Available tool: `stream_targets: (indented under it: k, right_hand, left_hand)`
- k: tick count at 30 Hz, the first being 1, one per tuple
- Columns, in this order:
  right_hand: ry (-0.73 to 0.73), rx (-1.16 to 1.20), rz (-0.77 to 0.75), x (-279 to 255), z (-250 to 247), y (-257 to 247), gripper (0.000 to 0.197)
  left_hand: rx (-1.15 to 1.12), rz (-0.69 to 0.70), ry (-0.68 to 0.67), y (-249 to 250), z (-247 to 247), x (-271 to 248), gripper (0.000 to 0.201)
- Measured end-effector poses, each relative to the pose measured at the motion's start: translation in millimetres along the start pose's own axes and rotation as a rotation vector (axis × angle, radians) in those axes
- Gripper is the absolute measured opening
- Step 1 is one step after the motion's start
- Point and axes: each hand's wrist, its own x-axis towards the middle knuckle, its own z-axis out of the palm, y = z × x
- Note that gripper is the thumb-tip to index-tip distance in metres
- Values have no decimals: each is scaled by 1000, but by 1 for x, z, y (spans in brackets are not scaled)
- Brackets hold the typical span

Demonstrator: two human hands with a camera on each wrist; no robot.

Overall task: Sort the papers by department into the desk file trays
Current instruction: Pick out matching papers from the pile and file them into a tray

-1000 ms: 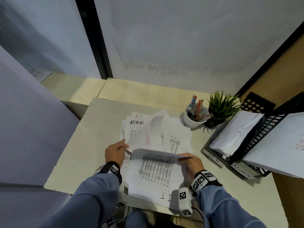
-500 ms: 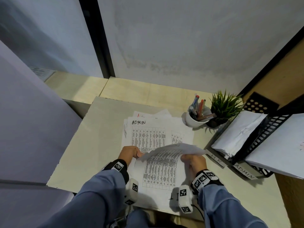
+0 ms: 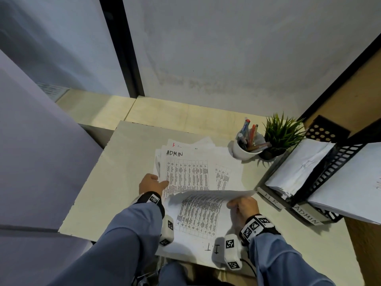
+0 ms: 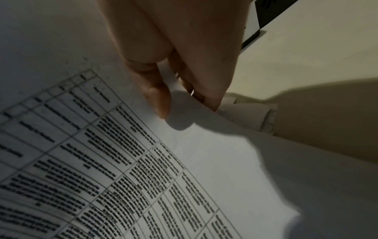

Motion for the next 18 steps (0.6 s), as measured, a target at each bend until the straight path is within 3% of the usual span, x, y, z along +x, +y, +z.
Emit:
stream_targets:
  k: [6,8,9,11,14,16,18]
  right_hand:
    - [-48,33,-65,-8,-7,-8,45]
    - [-95,81,-174,-6,-2,1,28]
    - [-130,199,-374,-1,4,11,16]
    - [-195,424,-655,21,16,33,50]
    - [-418,562,-755,35,16,44,86]
    - [-382,577,-790,38,14,40,90]
    - [-222,530,-822,36,14,41,87]
  left_hand:
    - [189,263,22,-4,-10,-6,15]
    - [201,371,12,-12,-12,-8,20]
    - [178,402,8,-16,-13,-9,22]
    - [96,468,-6,-20,-12,-12,23]
    - [9,489,-55,-22,-3,-18,24]
    - [-50,466,-82,-20,2,-22,25]
    - [-85,487,-97,-16,5,-24,23]
